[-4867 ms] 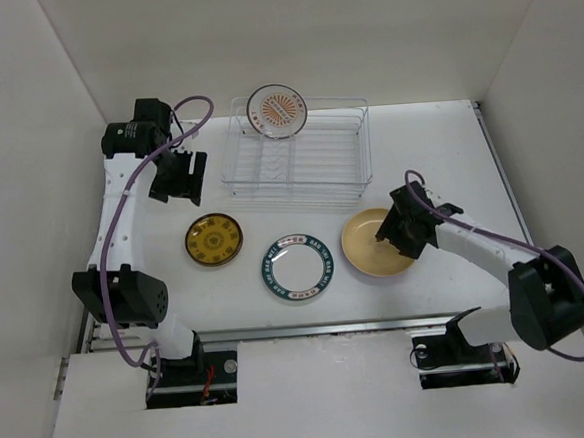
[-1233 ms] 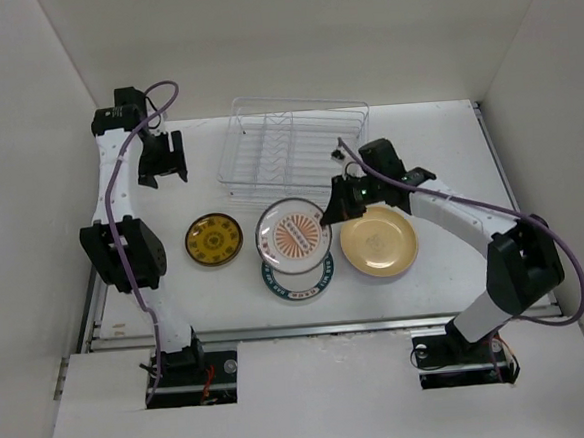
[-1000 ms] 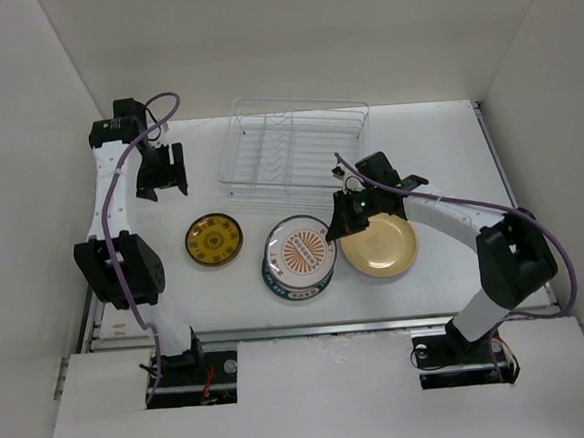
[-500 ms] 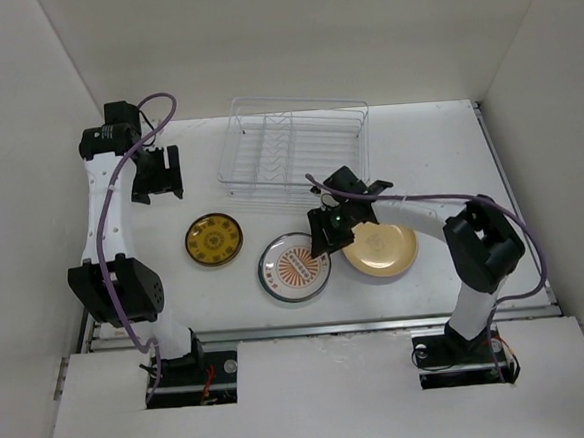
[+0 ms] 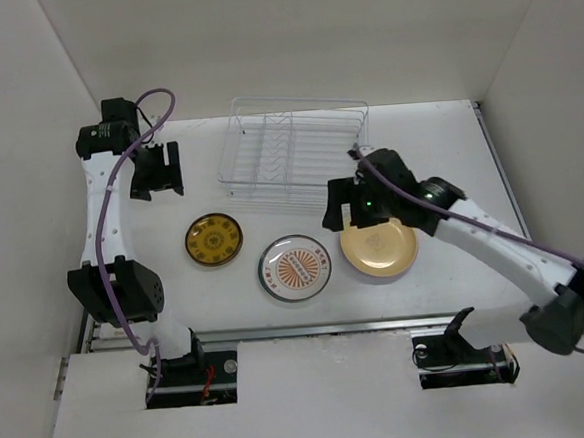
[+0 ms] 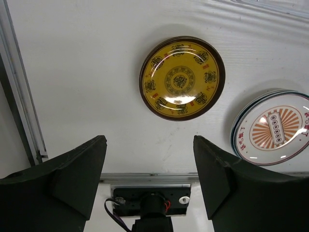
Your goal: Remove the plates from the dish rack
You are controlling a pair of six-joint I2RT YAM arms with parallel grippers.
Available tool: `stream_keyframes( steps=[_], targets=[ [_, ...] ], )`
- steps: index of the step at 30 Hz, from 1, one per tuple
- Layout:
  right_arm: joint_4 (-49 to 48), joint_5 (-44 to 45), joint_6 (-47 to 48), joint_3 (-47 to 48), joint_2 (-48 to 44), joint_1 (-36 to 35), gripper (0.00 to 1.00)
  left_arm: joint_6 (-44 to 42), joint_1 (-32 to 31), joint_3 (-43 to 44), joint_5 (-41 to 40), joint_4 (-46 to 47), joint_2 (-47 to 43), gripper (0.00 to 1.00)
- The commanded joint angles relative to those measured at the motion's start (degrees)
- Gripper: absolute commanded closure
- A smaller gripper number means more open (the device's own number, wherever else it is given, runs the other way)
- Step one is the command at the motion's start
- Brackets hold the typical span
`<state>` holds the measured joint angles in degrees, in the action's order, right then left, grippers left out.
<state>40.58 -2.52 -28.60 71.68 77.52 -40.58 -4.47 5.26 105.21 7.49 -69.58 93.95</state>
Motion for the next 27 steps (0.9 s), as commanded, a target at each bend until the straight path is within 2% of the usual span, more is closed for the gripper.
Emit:
stream_keyframes(
  steps=[1,2,3,4,7,9,14,17,20,23,27],
  targets=[
    [5.10,13.57,-5.75,4.68,-12.43,-0.47,0.05,-0.63,-0.07,1.41,-0.10,0.23,-2.54,0.30],
    [6.69,16.82,-7.94,4.70,-14.74,-0.47,0.00,-0.63,-0.07,0.27,-0.63,0.93,-3.68,0.30],
    [10.45,23.03,-8.92,5.48,-19.11,-0.47,0.00,0.24,-0.07,-0.26,-1.76,2.42,-4.91,0.30],
    [12.92,25.87,-10.06,6.01,-19.16,-0.47,0.00,1.21,-0.07,-0.27,-2.30,3.13,-4.92,0.30],
    [19.96,33.26,-15.25,6.02,-27.31,-0.47,0.00,3.84,-0.07,-1.49,-4.31,5.42,-7.29,0.30],
    [26.29,34.60,-18.22,6.02,-32.85,-0.47,0.00,5.60,-0.07,-1.50,-6.42,6.29,-9.65,0.30],
    [35.00,36.36,-22.72,6.02,-42.69,-0.47,0.00,11.14,-0.07,-5.00,-20.47,9.46,-17.30,0.30],
    [37.29,36.36,-23.26,5.40,-48.41,-0.47,0.00,12.47,-0.07,-9.40,-29.94,10.26,-23.89,0.19],
    [37.29,36.36,-23.26,4.09,-53.68,-0.47,0.00,12.47,-0.07,-13.00,-35.76,10.26,-28.99,0.14],
    [37.29,36.36,-23.26,2.42,-58.52,-0.47,0.00,12.47,-0.07,-17.13,-35.79,10.26,-33.56,0.12],
    [36.77,35.05,-23.26,-0.22,-63.36,-0.47,0.00,11.85,-0.07,-17.67,-33.24,8.94,-36.38,0.12]
  ],
)
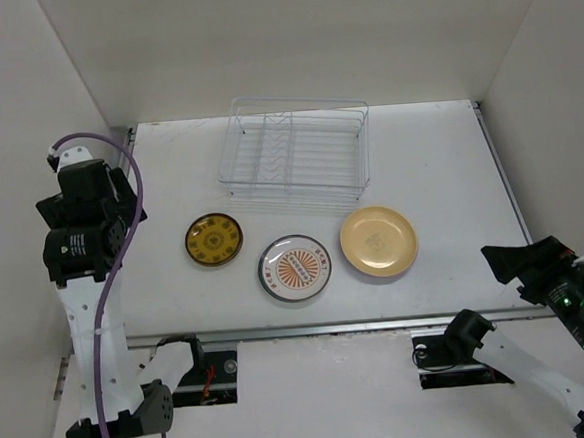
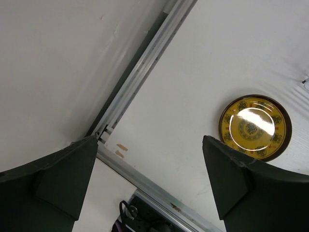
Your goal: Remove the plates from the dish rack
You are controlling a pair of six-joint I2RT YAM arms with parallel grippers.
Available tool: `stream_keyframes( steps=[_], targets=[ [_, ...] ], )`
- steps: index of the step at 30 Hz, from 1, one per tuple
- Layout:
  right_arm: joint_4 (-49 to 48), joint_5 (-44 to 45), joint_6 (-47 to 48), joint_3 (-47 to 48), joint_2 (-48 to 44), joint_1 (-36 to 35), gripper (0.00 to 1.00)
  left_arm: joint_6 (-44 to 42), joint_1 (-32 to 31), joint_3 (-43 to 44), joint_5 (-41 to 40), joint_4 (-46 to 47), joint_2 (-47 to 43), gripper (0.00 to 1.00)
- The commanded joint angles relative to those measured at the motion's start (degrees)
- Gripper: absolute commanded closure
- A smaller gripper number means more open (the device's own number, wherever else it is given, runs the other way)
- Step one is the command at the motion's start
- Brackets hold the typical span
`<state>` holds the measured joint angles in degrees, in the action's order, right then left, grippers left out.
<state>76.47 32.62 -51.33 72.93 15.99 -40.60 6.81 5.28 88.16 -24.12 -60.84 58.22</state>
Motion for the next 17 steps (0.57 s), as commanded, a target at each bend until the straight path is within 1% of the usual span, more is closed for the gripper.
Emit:
stream_keyframes(
  steps=[1,3,7,15,17],
  targets=[
    [0.27,-0.10,-0.52,-2.34,-2.53,-0.45,0.00,0.05,-0.09,-0.62,-1.11,0.19,-1.43,0.12],
    [0.26,-0.72,-0.52,-2.35,-3.68,-0.45,0.00,0.05,-0.09,0.16,-1.11,-0.33,-1.96,0.11],
    [-0.27,-1.33,-0.52,-3.49,-5.70,-0.45,0.00,-0.57,-0.09,0.70,2.22,-0.33,-3.11,0.11],
    [-0.18,-2.38,0.09,-4.63,-8.51,-0.45,0.00,-0.57,-0.09,0.70,3.46,-0.86,-4.86,0.08],
    [-0.18,-2.39,0.09,-5.16,-9.22,-0.45,0.00,-0.57,-0.09,0.70,4.86,-0.86,-5.39,0.08]
  ],
)
